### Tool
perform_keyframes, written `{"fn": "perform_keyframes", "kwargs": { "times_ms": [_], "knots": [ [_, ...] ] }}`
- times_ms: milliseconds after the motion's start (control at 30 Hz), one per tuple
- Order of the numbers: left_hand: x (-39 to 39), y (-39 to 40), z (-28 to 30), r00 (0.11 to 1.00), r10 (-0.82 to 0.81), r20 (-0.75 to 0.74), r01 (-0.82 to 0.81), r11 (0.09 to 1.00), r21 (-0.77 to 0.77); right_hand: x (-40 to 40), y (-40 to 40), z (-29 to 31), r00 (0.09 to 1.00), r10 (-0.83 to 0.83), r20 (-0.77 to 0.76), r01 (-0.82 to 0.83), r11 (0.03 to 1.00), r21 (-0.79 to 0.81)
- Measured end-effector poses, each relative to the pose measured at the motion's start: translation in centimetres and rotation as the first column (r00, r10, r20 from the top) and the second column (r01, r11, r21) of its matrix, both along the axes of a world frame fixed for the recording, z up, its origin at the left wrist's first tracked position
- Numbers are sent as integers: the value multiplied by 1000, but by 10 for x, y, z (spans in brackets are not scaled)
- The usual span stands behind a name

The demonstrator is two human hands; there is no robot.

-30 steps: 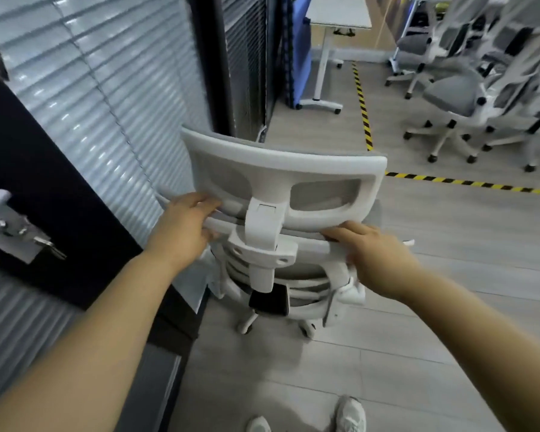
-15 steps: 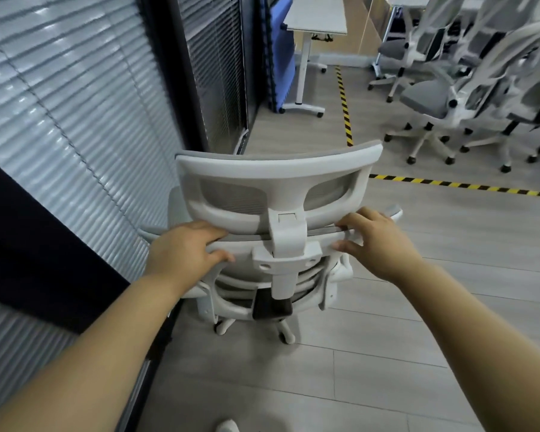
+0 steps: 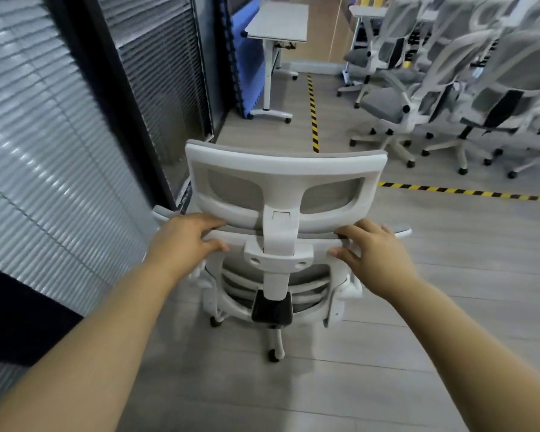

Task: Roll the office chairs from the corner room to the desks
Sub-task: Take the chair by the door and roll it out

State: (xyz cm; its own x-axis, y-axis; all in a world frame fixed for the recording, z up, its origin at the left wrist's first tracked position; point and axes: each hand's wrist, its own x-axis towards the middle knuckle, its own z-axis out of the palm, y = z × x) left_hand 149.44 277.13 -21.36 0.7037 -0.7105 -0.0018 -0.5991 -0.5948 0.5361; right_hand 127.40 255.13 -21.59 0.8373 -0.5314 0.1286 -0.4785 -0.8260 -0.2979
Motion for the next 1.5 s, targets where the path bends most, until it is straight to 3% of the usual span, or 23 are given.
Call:
{"fn": "perform_keyframes", "kwargs": {
  "times_ms": [367, 967, 1200, 1500],
  "knots": [
    [-65, -203, -9, 974, -229, -3, 228, 973, -12, -104, -145, 8, 963, -270, -30, 271, 960, 71],
    [-187, -577, -3, 797, -602, 54, 604, 796, -41, -260, -435, 1, 747, -663, -40, 654, 723, 223],
    [-254, -714, -2, 763, -646, 29, 647, 761, -53, -332, -550, 4, 695, -716, -61, 713, 675, 189],
    [-367, -876, -1, 783, -621, -23, 622, 783, -3, -444, -707, 9, 730, -679, -81, 682, 713, 162]
  ]
}}
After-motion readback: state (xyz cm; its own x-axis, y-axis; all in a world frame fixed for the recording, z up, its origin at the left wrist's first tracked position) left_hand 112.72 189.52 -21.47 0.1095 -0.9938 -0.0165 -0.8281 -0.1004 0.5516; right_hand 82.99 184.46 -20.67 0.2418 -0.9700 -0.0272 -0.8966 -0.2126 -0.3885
